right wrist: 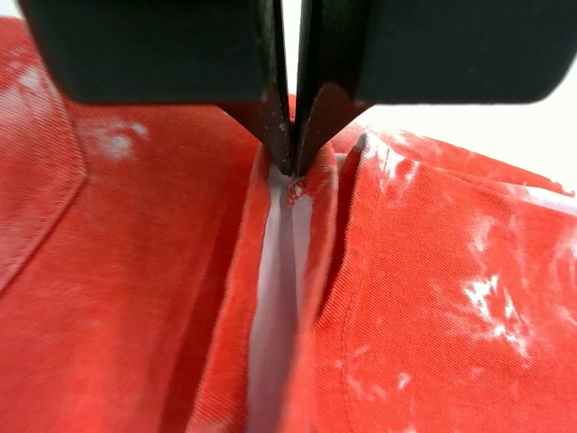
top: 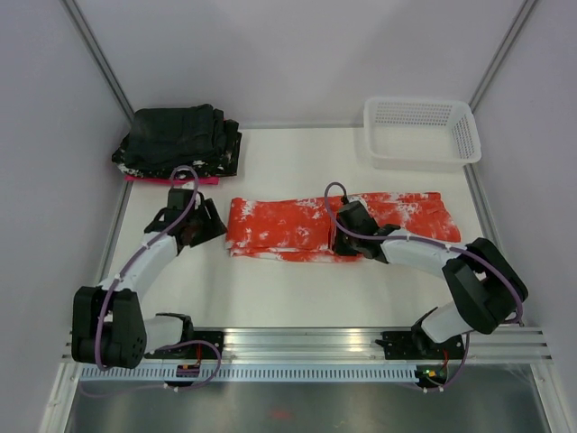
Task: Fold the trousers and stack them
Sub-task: Fold the trousers
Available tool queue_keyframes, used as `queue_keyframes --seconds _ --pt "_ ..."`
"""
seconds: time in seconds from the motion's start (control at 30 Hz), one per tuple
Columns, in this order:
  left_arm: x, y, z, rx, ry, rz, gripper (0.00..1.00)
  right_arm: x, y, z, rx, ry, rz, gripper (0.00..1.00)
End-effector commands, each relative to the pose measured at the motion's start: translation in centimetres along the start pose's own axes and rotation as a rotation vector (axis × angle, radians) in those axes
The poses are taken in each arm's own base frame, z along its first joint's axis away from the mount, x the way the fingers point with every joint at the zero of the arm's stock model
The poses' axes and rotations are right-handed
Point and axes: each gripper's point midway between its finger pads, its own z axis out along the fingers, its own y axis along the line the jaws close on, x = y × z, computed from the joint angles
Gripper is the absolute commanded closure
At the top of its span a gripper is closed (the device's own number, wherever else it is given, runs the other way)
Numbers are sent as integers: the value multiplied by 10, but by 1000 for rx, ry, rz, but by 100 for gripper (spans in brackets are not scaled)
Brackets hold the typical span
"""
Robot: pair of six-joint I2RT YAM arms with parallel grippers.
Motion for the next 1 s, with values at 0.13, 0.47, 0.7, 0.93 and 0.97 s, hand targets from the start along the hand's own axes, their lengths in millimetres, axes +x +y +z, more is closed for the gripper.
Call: queue_keyframes --seconds 0.13,0.47,0.7,0.93,0.97 --pt "-49 -52 3 254 -110 128 23 -58 3 -46 97 -128 -100 79" --pt "-36 -44 53 236 -20 123 30 -98 45 -111 -66 -204 -119 54" --pt "-29 -44 67 258 1 124 34 -99 46 -113 -81 -225 -102 53" --pt "-13 -40 76 257 60 101 76 -98 38 -112 -43 -231 -75 53" --pt "-13 -41 74 260 60 98 82 -98 38 -111 -42 -230 -75 53"
